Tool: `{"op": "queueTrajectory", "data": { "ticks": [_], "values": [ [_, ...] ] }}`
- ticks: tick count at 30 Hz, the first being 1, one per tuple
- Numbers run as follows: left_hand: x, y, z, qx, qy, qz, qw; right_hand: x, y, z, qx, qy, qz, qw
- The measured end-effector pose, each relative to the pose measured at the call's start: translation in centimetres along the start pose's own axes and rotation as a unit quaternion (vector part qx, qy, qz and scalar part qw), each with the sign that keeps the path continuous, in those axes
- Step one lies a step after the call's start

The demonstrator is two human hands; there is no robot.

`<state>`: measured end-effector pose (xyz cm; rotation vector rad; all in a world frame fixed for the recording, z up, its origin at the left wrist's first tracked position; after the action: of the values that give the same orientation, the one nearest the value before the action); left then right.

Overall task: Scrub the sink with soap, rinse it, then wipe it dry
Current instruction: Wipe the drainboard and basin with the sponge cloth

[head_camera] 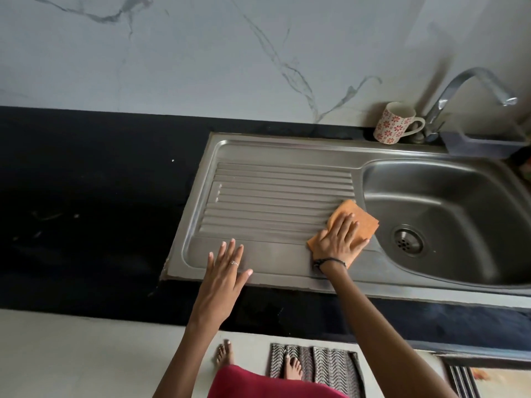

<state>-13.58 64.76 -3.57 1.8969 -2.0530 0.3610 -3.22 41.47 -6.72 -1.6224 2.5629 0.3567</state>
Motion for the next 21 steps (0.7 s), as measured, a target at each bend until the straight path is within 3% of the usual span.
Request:
{"op": "queueTrajectory", "data": {
  "ticks": [9,16,21],
  "values": [
    [-4.4,0.7,-1.7,0.041,0.003,-0.004,0.999,-11.0,4.6,2.0,-0.017,0.028,-0.166,0.986],
    [-6.9,0.6,-3.1,0.064,-0.039,-0.019,0.997,-21.0,7.5,4.4,-0.065,0.035,-0.337,0.939],
    [-8.3,1.0,-3.5,0.083,-0.052,-0.038,0.994,-23.0,8.6,5.6,-0.085,0.016,-0.407,0.909]
  ]
}}
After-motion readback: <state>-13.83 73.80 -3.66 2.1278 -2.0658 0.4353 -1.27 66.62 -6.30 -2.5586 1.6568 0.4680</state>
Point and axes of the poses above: each hand's wrist, its own y-axis away from the middle knuckle, its own z-axis out of the palm, x = y × z, the point moved 4 cm from there along -y, towards the middle knuckle, and after that the axes turned 3 degrees about x, right-handed, at the moved point
